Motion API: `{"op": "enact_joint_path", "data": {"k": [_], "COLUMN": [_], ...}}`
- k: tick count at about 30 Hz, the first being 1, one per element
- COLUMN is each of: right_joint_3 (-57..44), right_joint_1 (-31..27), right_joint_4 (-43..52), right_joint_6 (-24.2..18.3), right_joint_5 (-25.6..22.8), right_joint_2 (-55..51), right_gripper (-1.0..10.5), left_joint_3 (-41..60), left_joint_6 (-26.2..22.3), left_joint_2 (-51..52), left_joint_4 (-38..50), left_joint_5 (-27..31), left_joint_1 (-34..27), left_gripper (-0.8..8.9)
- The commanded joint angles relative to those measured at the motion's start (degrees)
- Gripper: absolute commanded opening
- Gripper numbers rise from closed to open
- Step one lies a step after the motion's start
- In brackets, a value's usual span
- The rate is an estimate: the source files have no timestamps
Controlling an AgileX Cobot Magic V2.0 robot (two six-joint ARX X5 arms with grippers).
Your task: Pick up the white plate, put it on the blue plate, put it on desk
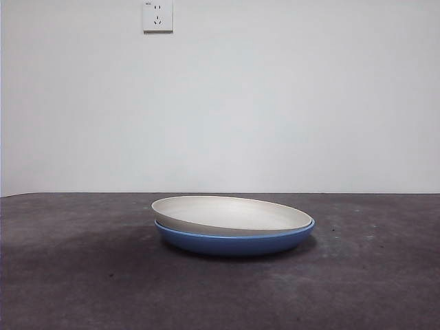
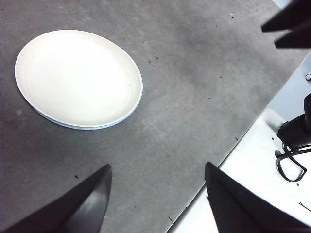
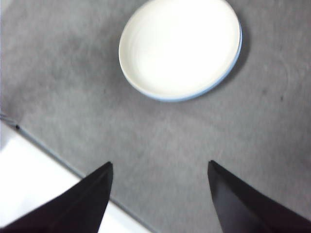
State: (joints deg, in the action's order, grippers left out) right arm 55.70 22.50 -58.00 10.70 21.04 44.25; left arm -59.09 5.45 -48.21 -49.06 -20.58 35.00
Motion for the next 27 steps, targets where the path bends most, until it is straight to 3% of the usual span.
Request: {"op": "enact_joint_path", "data": {"k": [1, 12, 15, 18, 27], "right_joint_3": [1.1, 1.1, 1.1, 1.1, 1.1], "right_joint_1": [0.4, 0.4, 0.4, 0.4, 0.3], "right_joint_4": [-1.8, -2.0, -2.1, -2.1, 0.1], "right_joint_6": [-1.4, -2.5, -2.7, -4.1, -4.3], "right_joint_5": [0.2, 0.1, 0.1, 0.1, 0.0], "right_joint_2": [-0.6, -0.9, -0.9, -0.9, -0.9], "right_gripper": [3.1, 3.1, 2.5, 0.2, 0.1], "left_joint_3": [-0.5, -0.5, -0.5, -0.5, -0.5], "left_joint_6": [0.2, 0.2, 0.1, 0.2, 0.1], "left_joint_2": [-0.3, -0.2, -0.2, -0.3, -0.2], "left_joint_4": [0.7, 0.6, 0.6, 0.6, 0.6], "left_joint_5": [-0.2, -0.2, -0.2, -0.2, -0.2], "left_joint_1": [0.3, 0.3, 0.3, 0.3, 0.3], "left_gripper": [3.08, 3.05, 1.79, 0.02, 0.09]}}
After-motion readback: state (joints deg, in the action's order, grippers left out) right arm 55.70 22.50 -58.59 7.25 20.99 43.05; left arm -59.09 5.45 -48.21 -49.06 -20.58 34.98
